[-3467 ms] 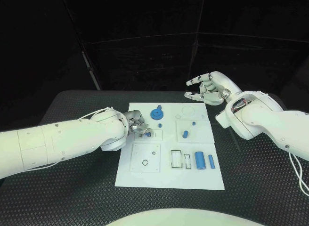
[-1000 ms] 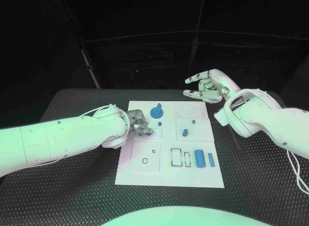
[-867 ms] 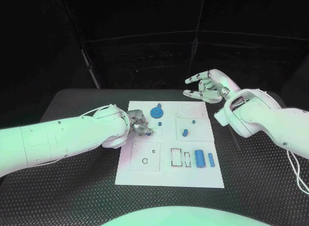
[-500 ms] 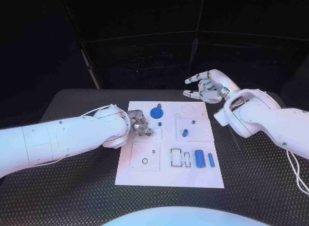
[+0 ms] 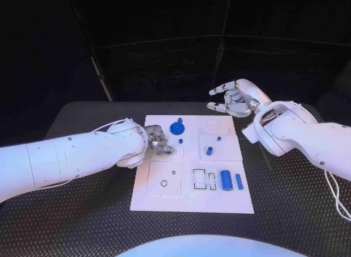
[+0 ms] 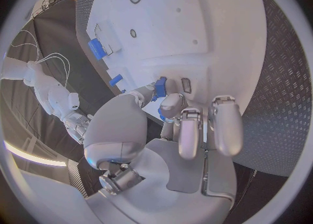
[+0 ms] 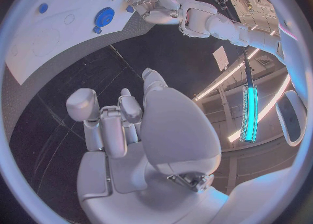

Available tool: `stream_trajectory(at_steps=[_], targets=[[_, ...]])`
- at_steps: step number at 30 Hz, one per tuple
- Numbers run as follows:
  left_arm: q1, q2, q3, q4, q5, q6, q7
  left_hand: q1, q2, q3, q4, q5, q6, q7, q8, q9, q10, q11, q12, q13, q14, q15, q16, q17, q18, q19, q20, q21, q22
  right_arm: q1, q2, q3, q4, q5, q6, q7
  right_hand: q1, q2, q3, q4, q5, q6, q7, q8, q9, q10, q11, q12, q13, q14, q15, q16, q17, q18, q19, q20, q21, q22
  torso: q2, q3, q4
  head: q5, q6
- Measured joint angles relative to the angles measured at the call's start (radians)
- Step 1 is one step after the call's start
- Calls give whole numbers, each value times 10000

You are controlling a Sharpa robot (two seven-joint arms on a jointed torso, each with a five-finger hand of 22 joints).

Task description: Assemble the parts on the task board

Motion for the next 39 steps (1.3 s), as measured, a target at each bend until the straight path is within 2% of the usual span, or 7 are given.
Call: stream_trajectory(at_steps=[10, 12, 27, 39], targets=[[1, 39, 1, -86, -3, 43, 0, -418, 73, -593, 447, 0, 7, -6, 68, -10, 21, -21, 117, 70, 0, 0, 0, 0, 2, -38, -37, 38, 93, 0, 2, 0, -3, 0, -1, 2, -42, -38, -29, -29, 0, 0, 0, 0, 0, 0, 0, 0, -20, 0, 0, -50, -1, 0, 0, 0, -27, -35, 1, -1, 7, -6, 0], [1, 43, 0, -96, -3, 43, 0, -442, 100, -723, 500, 0, 36, -36, 68, -10, 36, -36, 155, 77, 0, 0, 0, 0, 2, -38, -37, 37, 115, 0, 2, 0, -4, 0, -1, 2, -94, 14, -37, -21, 0, 0, 0, 0, 0, 0, 0, 0, -20, 0, 0, -50, -1, -1, 0, 0, -38, -40, 1, -1, 8, -9, 5], [-6, 67, -4, -136, -6, 36, -10, -674, 239, -1560, 1034, 0, 73, -71, 300, 10, 71, -72, 232, 118, -37, -36, 0, 0, 2, -38, -37, 80, 230, 0, 6, 0, -17, -1, -1, 10, -238, 1, -117, 3, 0, 0, 0, 0, 0, 0, 0, 0, -19, 0, 0, -50, -1, -1, -38, -38, -83, -122, 0, -1, 11, -27, -7], [-19, 46, -10, -76, -5, 58, -15, -673, 239, -1805, 1168, 0, 107, -109, 348, 11, 107, -107, 271, 131, 0, -72, 0, 0, 3, -11, -64, 119, 274, -1, 1, 0, -33, -1, -1, 12, -335, -8, -116, 4, 0, 0, 0, 41, 0, 0, 0, 0, -18, 0, 0, -88, -2, -2, -38, -38, -83, -159, -7, -2, 17, -44, 3]])
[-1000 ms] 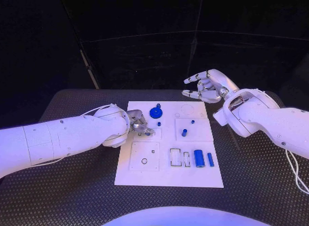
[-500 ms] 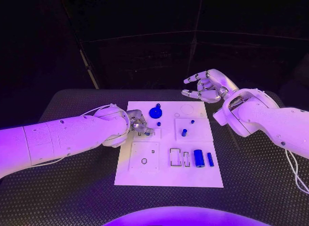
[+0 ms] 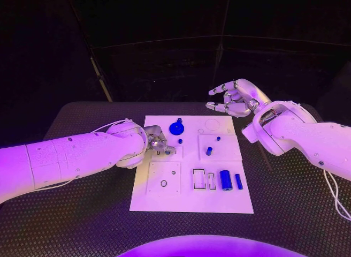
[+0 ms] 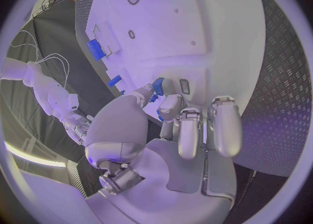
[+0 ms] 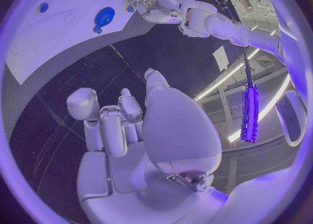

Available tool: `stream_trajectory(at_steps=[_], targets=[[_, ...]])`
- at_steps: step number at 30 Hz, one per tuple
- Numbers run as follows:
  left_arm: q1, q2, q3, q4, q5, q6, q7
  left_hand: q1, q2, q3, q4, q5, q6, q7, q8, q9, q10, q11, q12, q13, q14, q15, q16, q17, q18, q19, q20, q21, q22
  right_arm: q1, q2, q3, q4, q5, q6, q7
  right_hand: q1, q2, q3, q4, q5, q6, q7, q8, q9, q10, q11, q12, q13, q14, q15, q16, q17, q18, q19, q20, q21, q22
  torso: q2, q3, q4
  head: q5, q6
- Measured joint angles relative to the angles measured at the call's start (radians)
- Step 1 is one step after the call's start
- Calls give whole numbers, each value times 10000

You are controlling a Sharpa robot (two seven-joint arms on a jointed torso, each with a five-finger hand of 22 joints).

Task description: Assemble the parts on the task board

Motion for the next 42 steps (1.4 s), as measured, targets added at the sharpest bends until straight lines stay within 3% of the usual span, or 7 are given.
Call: stream_trajectory(at_steps=[12, 20, 30, 37, 40, 42], targets=[[-2, -64, -1, 79, 6, 84, 0, 0, 0, -169, 60, 0, -4, -3, 38, 10, 0, 1, 0, -64, 0, 0, 0, 0, 0, 0, 0, 0, 19, 0, 11, 0, -21, 0, 2, -1, 1, -1, 0, 0, 37, 0, 0, 0, 0, 0, 0, 0, -11, 0, 0, 0, 0, 0, 0, 0, 0, -18, -6, 0, 2, 9, 27], [38, -215, -2, 181, 15, 89, -21, -127, -43, -1166, 528, 0, -6, -4, 148, 10, -1, 1, -1, -139, 0, 1, 0, 0, 0, -36, -36, -1, 6, 0, 21, 0, -60, 2, 1, 0, -101, 20, -54, -1, 37, 0, 0, 0, 0, -37, -37, 0, -23, 0, 0, 0, 7, 1, -36, 36, -43, -70, 0, 0, 1, 14, 48], [324, -429, 89, 387, 19, 150, -52, -127, -43, -1560, 730, 0, -6, -4, 185, -5, -1, 1, -1, -195, 0, 1, 0, 0, 0, -36, -36, -1, 14, 0, 30, 0, -124, 8, -2, 6, -205, 22, -53, -1, 36, 0, 0, 0, 0, -37, -37, 0, -23, 0, 0, -47, 6, 0, -35, 36, -42, -80, 9, 4, -9, 14, 70], [588, -675, 302, 558, 162, 439, -66, -43, 40, -1938, 747, 0, -181, 52, 173, -80, -137, 24, -182, -478, 0, 1, 0, 0, 0, -36, -35, -166, -208, -1, 43, -1, -167, 12, -3, 10, -205, 22, -53, -1, 36, 0, 0, 0, 0, -37, -36, 0, -33, 0, 0, -47, 5, 0, -52, 19, -42, -92, 9, 7, -9, 28, 87], [780, -777, 382, 533, 277, 651, -70, 342, 119, -2184, 706, 0, -711, 232, -256, -333, -409, 220, -398, -818, -8, 15, 0, 0, 0, -36, -35, -413, -504, -1, 44, -1, -189, 14, -4, 13, -205, 22, -53, -1, 36, 0, 0, 0, 0, -36, -36, 0, -32, 0, 0, -47, 5, -1, -71, 0, -42, -93, 9, 6, -9, 29, 104], [893, -790, 400, 437, 357, 766, -70, 546, 162, -2294, 692, 0, -988, 379, -552, -522, -526, 310, -468, -937, -17, 137, 0, 0, 0, -30, 22, -473, -593, -1, 47, -1, -205, 14, -4, 14, -205, 22, -53, -1, 36, 0, 0, 0, 0, -36, -36, 0, -33, 0, 0, -47, 5, 0, -71, 0, -42, -93, 9, 5, -9, 28, 111]])
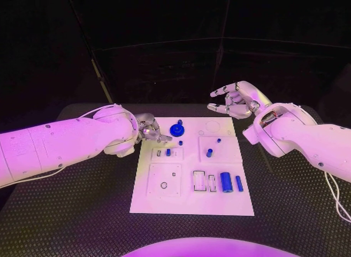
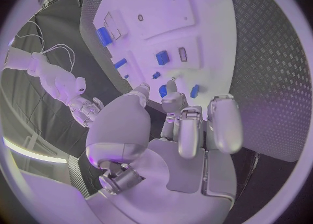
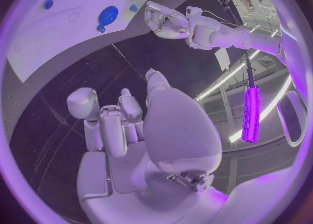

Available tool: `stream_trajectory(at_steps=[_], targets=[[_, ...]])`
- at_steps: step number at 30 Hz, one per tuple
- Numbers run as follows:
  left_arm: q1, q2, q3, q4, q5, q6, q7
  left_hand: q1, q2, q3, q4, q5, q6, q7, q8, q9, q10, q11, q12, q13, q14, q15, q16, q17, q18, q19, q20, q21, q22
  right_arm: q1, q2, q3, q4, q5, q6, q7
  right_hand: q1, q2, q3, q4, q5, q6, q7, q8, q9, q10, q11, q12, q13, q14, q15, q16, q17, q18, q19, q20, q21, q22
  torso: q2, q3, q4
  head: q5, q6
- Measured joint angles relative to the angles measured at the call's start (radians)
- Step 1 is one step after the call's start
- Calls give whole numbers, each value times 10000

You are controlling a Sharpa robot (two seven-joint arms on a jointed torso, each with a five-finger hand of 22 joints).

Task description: Assemble the parts on the task board

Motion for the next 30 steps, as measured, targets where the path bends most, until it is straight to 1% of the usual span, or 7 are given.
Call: stream_trajectory(at_steps=[3, 5, 7, 10, 18, 24, 30], targets=[[246, 54, 31, -393, 174, 215, 0, 423, 91, -242, -49, 0, -408, 288, -635, -460, -108, 220, -2, -96, 1, 215, 0, 0, -1, -6, 200, -36, -40, 0, 14, 0, -29, 1, 0, 2, 0, 0, 0, 0, 0, 0, 0, 0, 0, 0, 0, 0, 0, 0, 0, 0, 0, -1, 0, 0, 0, 0, 0, -1, 1, -3, 23], [378, 170, 47, -736, 266, 332, 0, 611, 157, -404, -44, 0, -478, 357, -934, -711, -154, 303, -2, -121, 17, 262, 0, 0, 0, -8, 285, -36, -38, 0, 30, 0, -45, 2, 0, 2, 0, 0, -52, -1, 0, 0, 0, 0, 0, 0, 0, 0, 1, 0, 0, 0, 0, -1, 0, 0, 0, 0, 0, -1, 2, -5, 38], [476, 356, 57, -1137, 358, 457, 3, 723, 231, -575, -31, 0, -424, 430, -1115, -898, -153, 302, -2, -137, 2, 318, 0, 0, 0, 2, 299, -36, -25, 0, 46, 0, -57, 2, 0, 3, 0, 0, -53, -2, 0, 0, 0, 0, 0, 0, 0, 0, 0, 0, 0, 0, 0, 0, 0, 0, 0, 0, 0, -1, 1, -6, 57], [539, 701, 57, -1746, 471, 659, 13, 821, 276, -700, -13, 0, -355, 465, -1241, -1060, -189, 338, 1, -142, 17, 333, 0, 0, 0, 6, 362, -36, 14, 0, 65, 0, -72, 3, 0, 4, 0, 0, -53, -2, 0, 0, 0, 0, 0, 0, 0, 0, 0, 0, 0, 0, -1, 0, 0, 0, 0, 1, 8, -1, 0, 3, 80], [581, 1321, 49, -2903, 604, 1289, 28, 992, 340, -921, -15, 0, -286, 494, -1425, -1284, -226, 374, 42, -239, 17, 333, 0, 0, 0, 6, 362, -36, 32, 0, 77, 0, -73, 4, 2, 3, -40, 41, -53, -2, 0, 0, 0, 0, 0, 0, 0, 0, 1, 0, 0, 0, -1, 0, 1, 0, 1, 1, 42, -12, -25, 23, 81], [569, 1629, 42, -3451, 579, 1775, 27, 1040, 390, -998, 8, 0, -214, 492, -1473, -1353, -226, 374, 42, -264, 17, 333, 0, 0, -1, 41, 398, -36, 54, 0, 90, 0, -74, 4, 3, 1, -40, 40, -53, -2, 0, 0, 0, 0, 0, 0, 0, 0, 1, 0, 0, 0, -2, 0, 1, 0, 1, 1, 58, -22, -30, 57, 46], [476, 1871, 27, -3799, 467, 2135, 22, 1053, 407, -1086, 41, 0, -139, 494, -1510, -1418, -225, 374, 42, -289, -18, 367, 0, 0, 0, 42, 398, -35, 63, 0, 112, 0, -78, 4, 4, 1, -39, 40, -53, -2, 0, 0, 0, 0, 0, 1, 1, 0, 1, 0, 0, 0, -3, 0, 1, 1, 1, 2, 57, -25, -45, 71, 17]])
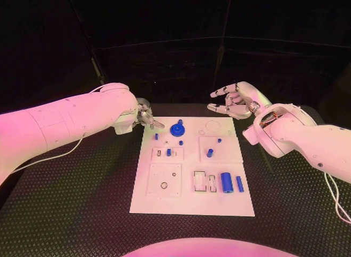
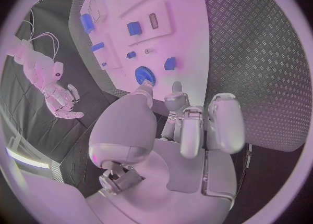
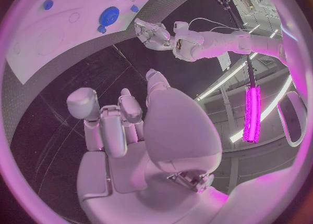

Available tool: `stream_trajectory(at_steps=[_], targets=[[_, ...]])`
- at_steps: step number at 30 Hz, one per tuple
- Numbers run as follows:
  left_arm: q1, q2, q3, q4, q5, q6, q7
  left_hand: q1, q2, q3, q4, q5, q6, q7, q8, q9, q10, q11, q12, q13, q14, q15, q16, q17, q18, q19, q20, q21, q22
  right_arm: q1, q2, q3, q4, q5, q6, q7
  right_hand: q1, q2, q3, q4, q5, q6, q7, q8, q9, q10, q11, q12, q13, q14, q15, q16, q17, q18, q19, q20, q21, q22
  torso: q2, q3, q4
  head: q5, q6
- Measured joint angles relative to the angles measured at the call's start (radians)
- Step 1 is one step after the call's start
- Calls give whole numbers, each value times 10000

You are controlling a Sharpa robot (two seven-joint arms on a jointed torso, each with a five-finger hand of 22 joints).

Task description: Assemble the parts on the task board

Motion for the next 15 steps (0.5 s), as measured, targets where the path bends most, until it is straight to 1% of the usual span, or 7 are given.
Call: stream_trajectory(at_steps=[2, 10, 15], targets=[[-31, 77, -1, -91, -65, 100, -1, 28, 29, 0, 0, 0, 0, 1, -40, -22, 0, 0, 0, 0, 0, 0, 0, 0, -1, -33, 33, 0, 0, 0, 0, 0, -3, 0, 0, 0, 0, 0, 0, 0, 40, 0, 0, 0, 0, 0, 0, 0, 0, 0, 0, 0, 0, 1, 0, 0, 0, 0, -2, -3, -2, 1, -12], [-142, 291, -1, -370, -251, 422, -4, 28, 29, -68, 13, 0, 0, 1, -40, -63, -36, 35, 0, -76, 0, 0, 0, 0, 0, -34, 34, 0, 21, 0, 33, 0, -12, 0, 3, 1, 0, 0, 0, 0, 40, 0, 0, 0, 0, 0, 0, 0, 1, 0, 0, 0, 0, 0, 0, 0, 0, 0, -9, -1, -2, -24, -20], [-193, 368, -1, -460, -311, 582, -5, 128, 128, -151, -15, 0, 173, -3, -79, -125, -35, 35, 0, -108, 0, 0, 0, 0, 0, -34, 33, 0, 42, 0, 38, 0, -23, 1, 4, 3, 0, 0, 0, 0, 40, 0, 0, 0, 0, 0, 0, 0, 1, 0, 0, 0, -1, 0, 0, 0, 0, 1, -15, 5, 6, -27, -35]])
